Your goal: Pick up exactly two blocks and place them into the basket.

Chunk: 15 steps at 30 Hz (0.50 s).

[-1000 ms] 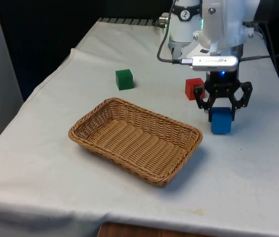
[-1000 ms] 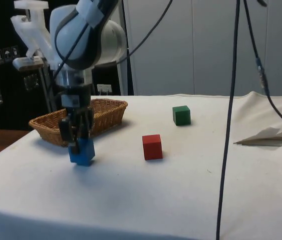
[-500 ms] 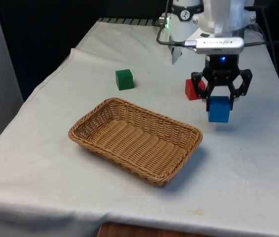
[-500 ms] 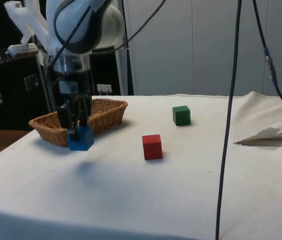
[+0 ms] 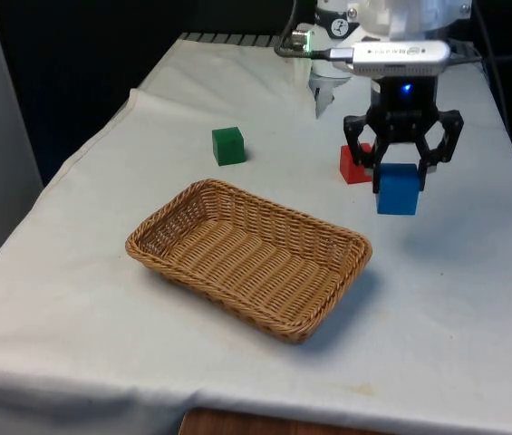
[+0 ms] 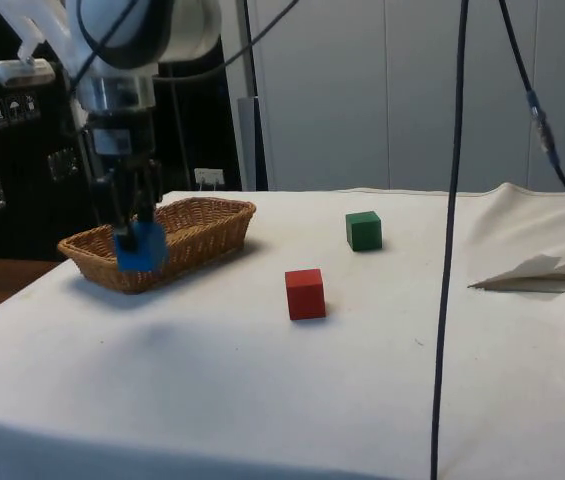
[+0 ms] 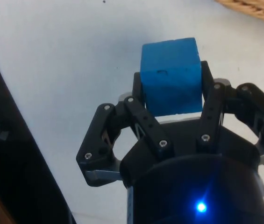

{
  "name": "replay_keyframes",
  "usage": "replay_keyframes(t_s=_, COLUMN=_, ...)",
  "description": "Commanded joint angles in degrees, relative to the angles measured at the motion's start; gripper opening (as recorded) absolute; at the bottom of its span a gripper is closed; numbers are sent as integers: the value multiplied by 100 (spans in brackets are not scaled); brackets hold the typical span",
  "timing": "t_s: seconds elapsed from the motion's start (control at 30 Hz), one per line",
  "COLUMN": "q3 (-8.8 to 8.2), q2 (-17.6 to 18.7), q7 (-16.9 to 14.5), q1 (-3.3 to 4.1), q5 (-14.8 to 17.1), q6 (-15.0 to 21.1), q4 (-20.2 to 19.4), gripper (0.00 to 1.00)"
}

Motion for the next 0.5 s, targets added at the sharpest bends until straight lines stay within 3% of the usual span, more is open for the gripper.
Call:
replay_keyframes(t_s=0.0, q3=-17, q2=29, q7=17, q1=-11, q5=-29, q6=-155, q4=126, gripper=2)
replay_keyframes(t_s=0.17, q3=-74, q2=109, q7=17, q1=-40, q5=-17, q6=-493, q4=521, gripper=2)
replay_keyframes(t_s=0.2, q3=-74, q2=92, q7=0, q1=-29, q5=0, q6=-418, q4=481, gripper=2)
replay_keyframes(t_s=0.43, q3=-172, q2=246, q7=6, q1=-97, q5=-11, q6=-980, q4=1066, gripper=2)
replay_keyframes(t_s=0.47, q3=-166, q2=212, q7=0, q1=-74, q5=0, q6=-848, q4=980, gripper=2)
